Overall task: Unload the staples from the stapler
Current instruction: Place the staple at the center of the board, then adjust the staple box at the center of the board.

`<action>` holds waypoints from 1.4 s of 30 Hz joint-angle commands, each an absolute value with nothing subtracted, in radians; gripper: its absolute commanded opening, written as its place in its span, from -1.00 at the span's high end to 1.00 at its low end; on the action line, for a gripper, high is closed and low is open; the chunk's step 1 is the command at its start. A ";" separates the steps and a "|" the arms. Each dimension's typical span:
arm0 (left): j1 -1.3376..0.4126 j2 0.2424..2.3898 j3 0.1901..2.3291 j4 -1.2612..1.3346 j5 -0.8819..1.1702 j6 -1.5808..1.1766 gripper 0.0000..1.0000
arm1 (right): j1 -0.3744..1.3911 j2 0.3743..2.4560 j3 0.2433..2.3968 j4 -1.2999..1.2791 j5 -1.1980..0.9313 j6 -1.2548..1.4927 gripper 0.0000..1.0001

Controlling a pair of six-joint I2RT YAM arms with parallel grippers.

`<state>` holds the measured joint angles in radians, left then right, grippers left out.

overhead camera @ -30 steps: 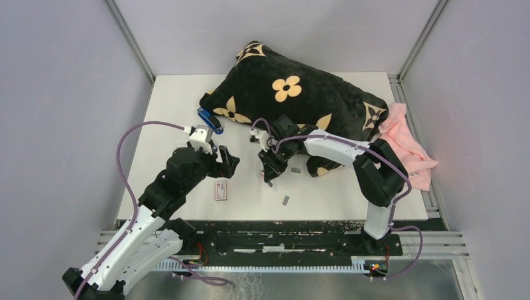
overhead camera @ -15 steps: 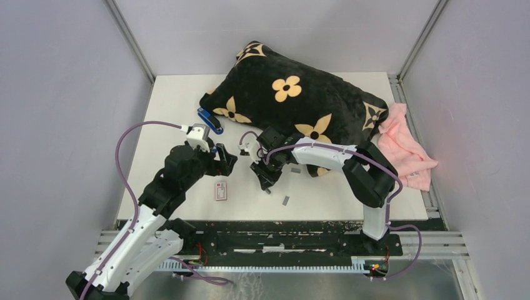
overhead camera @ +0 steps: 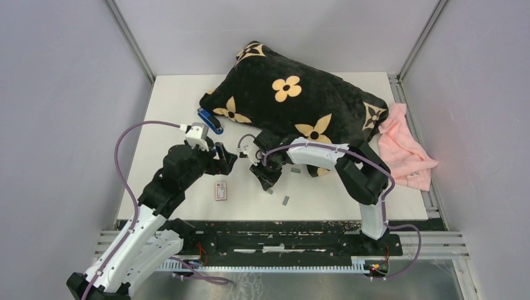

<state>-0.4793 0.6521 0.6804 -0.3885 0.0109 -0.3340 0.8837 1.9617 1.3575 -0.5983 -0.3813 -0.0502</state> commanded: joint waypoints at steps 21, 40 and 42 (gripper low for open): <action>-0.455 0.635 0.672 -0.328 0.081 -0.324 -0.80 | 0.776 1.829 1.399 -0.671 -0.741 -0.184 0.06; -0.454 0.649 0.264 0.225 0.323 -0.845 -0.74 | 0.568 1.740 1.345 -0.624 -0.796 -0.170 0.05; -0.460 0.669 0.240 0.263 0.318 -0.861 -0.69 | 0.568 1.745 1.345 -0.622 -0.772 -0.169 0.06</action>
